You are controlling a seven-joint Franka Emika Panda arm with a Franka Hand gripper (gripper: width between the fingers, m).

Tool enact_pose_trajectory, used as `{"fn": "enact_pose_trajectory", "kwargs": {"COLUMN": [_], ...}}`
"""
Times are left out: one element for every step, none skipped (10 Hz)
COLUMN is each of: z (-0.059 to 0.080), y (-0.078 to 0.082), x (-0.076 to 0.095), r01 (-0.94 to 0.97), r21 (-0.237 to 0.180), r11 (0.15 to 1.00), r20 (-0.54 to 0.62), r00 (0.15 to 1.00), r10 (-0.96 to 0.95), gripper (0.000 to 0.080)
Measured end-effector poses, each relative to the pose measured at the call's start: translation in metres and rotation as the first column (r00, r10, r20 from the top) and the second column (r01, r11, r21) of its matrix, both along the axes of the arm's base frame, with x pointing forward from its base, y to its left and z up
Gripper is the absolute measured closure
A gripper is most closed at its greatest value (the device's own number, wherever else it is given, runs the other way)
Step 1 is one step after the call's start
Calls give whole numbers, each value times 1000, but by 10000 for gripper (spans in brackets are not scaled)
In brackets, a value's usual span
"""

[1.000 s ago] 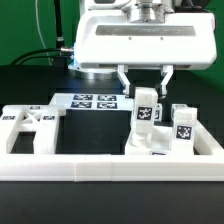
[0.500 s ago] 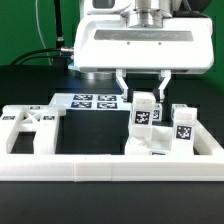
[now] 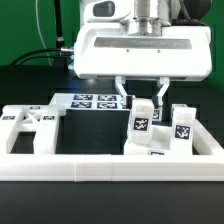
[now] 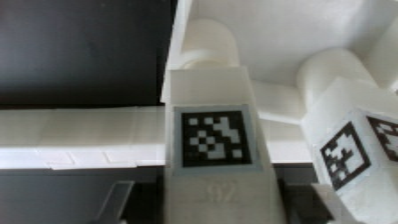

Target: Assemble chair

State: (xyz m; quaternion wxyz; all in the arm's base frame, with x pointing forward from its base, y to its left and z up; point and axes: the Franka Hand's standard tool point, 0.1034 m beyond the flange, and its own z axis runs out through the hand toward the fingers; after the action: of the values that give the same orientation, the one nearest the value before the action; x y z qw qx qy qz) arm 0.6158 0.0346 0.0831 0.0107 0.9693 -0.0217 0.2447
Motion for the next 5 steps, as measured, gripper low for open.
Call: {"fn": "enact_pose_trajectory", "kwargs": {"z": [0, 0, 0, 0, 2], "y": [0, 0, 0, 0, -2], "x": [0, 0, 0, 0, 0], "r01": [0, 0, 0, 0, 8], "r21": [0, 0, 0, 0, 7], "r11": [1000, 1000, 1000, 1000, 1000], "r20": [0, -1, -1, -1, -17], "r00": [1000, 1000, 1000, 1000, 1000], "r10": [0, 0, 0, 0, -8], "gripper": [512, 512, 330, 214, 214]}}
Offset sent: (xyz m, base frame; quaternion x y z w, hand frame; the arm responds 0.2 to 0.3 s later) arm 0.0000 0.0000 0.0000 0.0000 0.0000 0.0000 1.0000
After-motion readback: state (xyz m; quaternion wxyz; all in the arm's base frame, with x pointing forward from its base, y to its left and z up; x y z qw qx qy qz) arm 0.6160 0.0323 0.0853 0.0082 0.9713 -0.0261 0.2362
